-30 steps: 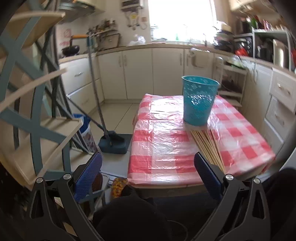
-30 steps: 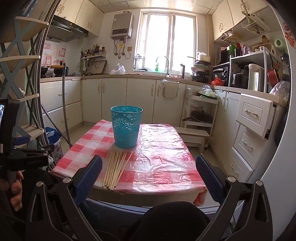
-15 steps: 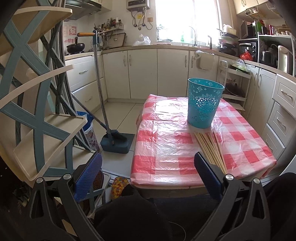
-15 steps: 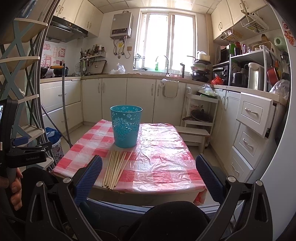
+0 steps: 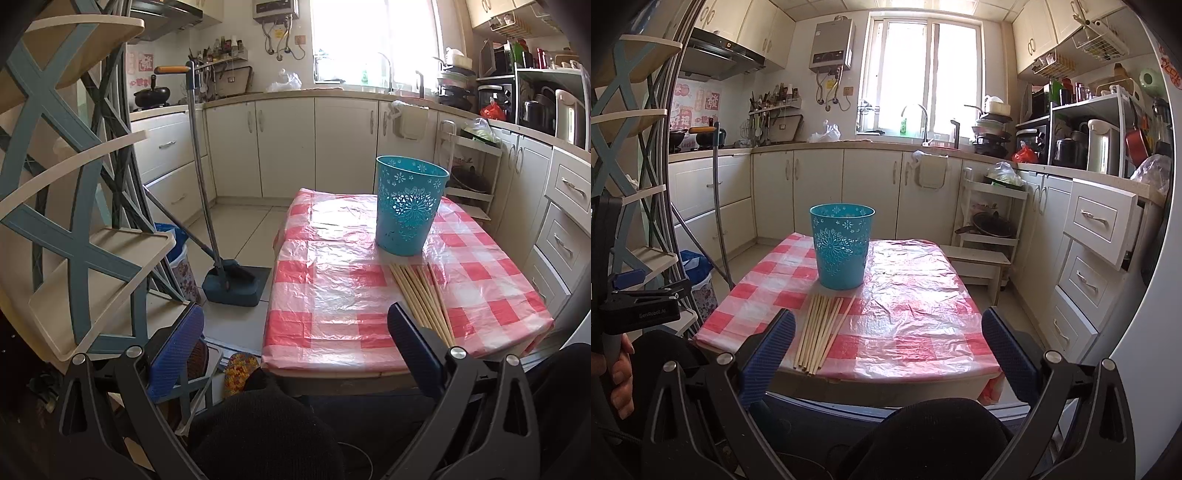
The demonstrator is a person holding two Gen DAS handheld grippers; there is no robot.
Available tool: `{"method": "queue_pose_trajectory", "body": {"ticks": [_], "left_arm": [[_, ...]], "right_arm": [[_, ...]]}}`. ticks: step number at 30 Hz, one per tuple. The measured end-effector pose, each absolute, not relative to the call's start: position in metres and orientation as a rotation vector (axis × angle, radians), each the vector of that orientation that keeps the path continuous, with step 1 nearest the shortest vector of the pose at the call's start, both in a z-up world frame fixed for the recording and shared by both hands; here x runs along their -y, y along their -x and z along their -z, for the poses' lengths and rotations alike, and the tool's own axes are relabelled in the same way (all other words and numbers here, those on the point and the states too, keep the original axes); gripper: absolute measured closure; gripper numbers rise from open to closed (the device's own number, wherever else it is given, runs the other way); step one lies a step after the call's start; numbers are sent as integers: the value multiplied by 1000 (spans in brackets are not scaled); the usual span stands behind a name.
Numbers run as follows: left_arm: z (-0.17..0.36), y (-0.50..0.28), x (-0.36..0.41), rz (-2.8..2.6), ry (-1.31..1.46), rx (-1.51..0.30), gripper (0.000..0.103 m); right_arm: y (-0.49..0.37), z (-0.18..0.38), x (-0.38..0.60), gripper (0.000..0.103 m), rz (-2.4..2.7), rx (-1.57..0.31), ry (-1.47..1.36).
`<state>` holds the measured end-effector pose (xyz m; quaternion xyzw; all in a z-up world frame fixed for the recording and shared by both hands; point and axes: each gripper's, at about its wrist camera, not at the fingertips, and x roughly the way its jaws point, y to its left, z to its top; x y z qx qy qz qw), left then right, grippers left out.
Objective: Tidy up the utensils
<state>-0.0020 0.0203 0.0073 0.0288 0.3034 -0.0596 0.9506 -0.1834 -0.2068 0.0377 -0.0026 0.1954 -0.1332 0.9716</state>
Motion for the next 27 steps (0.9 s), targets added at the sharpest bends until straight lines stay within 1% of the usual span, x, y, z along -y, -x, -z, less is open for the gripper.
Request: {"method": "queue_pose_trajectory", "body": {"ticks": [11,27], "left_arm": [[-9,3,-20,120,-69,-617,7],[-8,4,-19,117,-83,-616,7]], "right_arm": [[178,-37,208,6,276,-418,-8],[178,-36,207,6,285,-436,44]]}}
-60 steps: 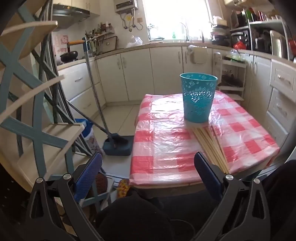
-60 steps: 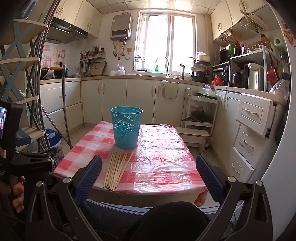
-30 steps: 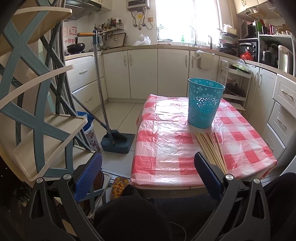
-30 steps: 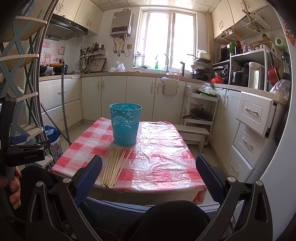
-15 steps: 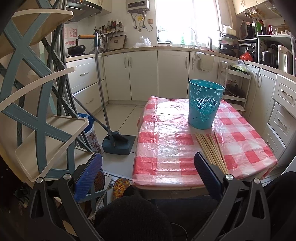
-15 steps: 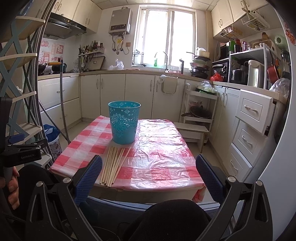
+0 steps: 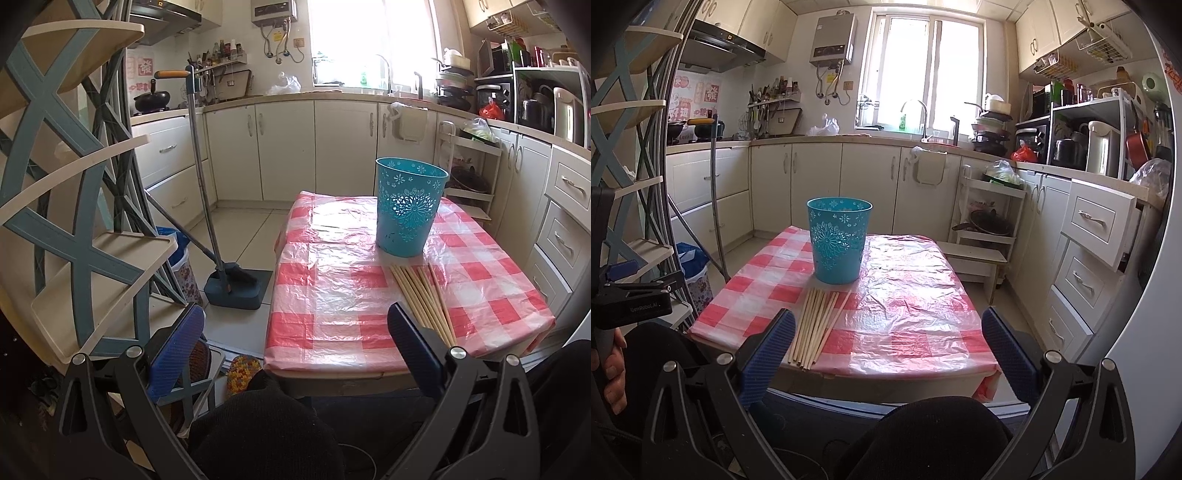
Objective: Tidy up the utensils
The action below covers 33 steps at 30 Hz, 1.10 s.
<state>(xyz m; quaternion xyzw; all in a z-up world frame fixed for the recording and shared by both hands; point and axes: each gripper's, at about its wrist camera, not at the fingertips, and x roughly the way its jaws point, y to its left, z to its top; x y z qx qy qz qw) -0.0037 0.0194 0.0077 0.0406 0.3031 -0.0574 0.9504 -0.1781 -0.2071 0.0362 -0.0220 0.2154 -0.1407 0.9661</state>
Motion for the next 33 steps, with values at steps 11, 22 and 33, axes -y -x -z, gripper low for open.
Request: {"method": "queue_pose_trajectory", "body": {"ticks": [11,22,33], "left_arm": [[-8,5,-15,95,-125,-615,7],[2,-67,19,117,-144,-737,7],[42,-101,26,165,-83,-822,7]], "right_arm": [[172,-34,215,6,280,-472,28],[76,5,229,14,142,-657,-64],[-42,62,237,53,66,-854,-94]]}}
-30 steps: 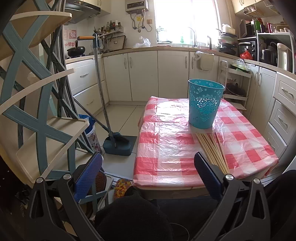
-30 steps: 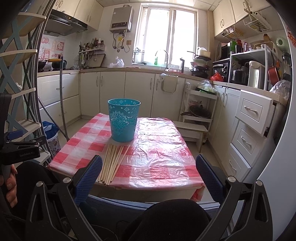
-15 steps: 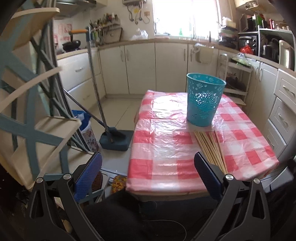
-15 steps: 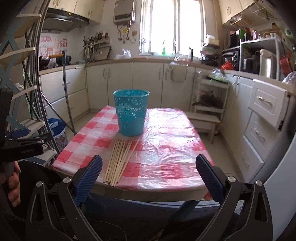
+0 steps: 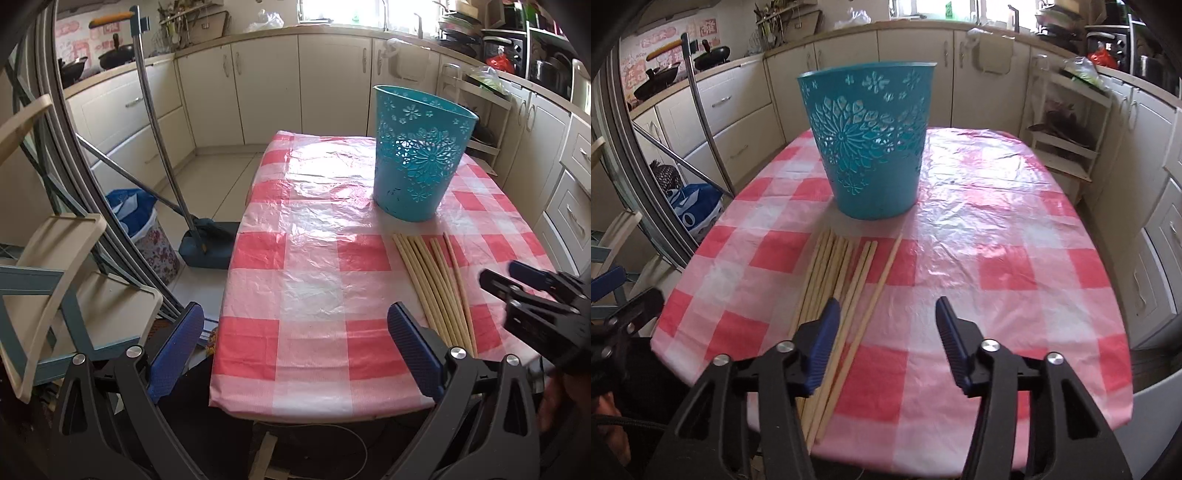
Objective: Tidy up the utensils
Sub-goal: 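Grasp a wooden stick with the left gripper while the right gripper approaches the pile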
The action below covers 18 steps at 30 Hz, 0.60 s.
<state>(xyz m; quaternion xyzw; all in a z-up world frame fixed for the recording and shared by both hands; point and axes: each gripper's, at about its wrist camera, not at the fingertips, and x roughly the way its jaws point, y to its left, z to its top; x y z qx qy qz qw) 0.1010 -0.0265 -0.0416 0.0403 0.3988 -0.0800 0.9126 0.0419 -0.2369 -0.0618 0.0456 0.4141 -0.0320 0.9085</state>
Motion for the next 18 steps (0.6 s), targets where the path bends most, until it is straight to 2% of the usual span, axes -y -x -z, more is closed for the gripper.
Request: {"method": "queue_pose_trajectory", "body": {"ticks": [6,12,18], "left_arm": [[45,-115,28,171,-82,-855,7],[49,-142,46,194,-84,-899,7],[67,-173,82,239,-91,-971,7]], "right_arm": [[-88,87,244,68,73,-931,-72],[-106,94,242,87,-36,-987,25],[-107,91,254,89,-162,-1060,137]]}}
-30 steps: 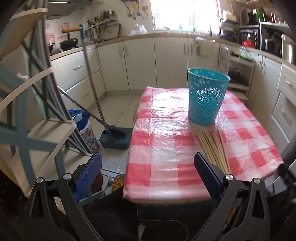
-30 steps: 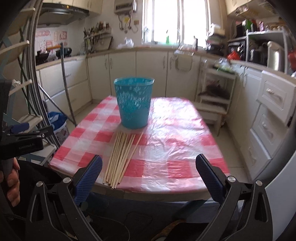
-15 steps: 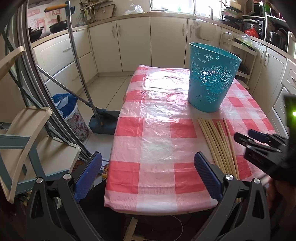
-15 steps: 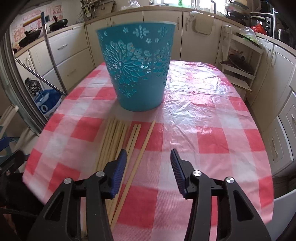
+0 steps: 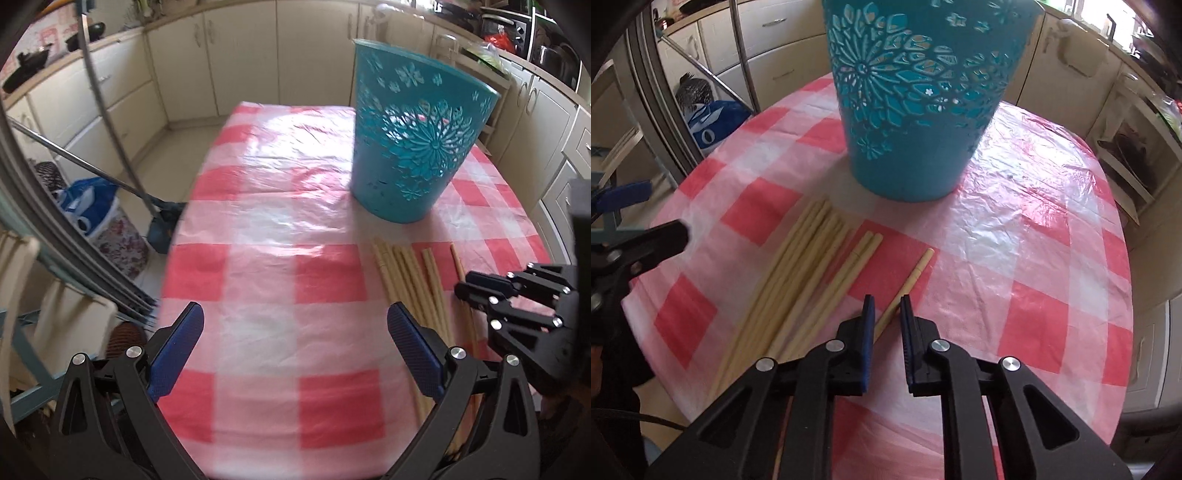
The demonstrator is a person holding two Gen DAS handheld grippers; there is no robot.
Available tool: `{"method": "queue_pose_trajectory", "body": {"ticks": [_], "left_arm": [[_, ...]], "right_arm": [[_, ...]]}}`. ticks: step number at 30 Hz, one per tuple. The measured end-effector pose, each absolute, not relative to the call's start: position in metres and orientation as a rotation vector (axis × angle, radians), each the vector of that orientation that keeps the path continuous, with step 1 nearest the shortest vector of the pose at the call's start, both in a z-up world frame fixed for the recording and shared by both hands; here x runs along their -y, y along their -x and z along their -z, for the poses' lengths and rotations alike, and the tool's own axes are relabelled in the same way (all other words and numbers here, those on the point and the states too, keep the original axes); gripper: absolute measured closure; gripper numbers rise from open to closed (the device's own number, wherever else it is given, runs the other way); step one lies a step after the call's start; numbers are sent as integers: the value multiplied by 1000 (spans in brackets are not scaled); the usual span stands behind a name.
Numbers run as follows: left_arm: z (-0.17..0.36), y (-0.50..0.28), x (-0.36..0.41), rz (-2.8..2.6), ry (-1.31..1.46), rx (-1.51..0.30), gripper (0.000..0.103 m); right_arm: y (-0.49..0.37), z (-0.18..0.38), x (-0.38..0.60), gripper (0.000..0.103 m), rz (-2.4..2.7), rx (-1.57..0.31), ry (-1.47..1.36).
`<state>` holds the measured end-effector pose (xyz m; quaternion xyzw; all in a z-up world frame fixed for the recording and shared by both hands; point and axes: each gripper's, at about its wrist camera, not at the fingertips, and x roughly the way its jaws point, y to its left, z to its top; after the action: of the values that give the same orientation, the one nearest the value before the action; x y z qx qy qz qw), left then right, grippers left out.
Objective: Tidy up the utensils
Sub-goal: 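Grasp a wooden stick with the left gripper while the right gripper approaches the pile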
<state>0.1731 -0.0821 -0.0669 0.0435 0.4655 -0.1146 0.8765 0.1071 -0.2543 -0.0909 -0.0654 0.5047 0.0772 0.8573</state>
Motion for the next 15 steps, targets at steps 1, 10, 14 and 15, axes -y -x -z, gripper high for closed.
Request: {"method": "queue_pose_trajectory", "body": {"ticks": [1,10,14,15], "left_arm": [[69,-176,85,245,-86,-975,7],[89,-191,113,234,-101,-1018,7],[97,-194,119,194,-129,-1031,7],[99,-194,119,181,-138,-1033,7]], "right_arm": [[-104,91,259,89,-165,-1059,118],[-93,90,273,88,-193,-1062,28],[-94,91,276,87,-198,-1063,31],[-93,90,277,86,-198,-1063,35]]}}
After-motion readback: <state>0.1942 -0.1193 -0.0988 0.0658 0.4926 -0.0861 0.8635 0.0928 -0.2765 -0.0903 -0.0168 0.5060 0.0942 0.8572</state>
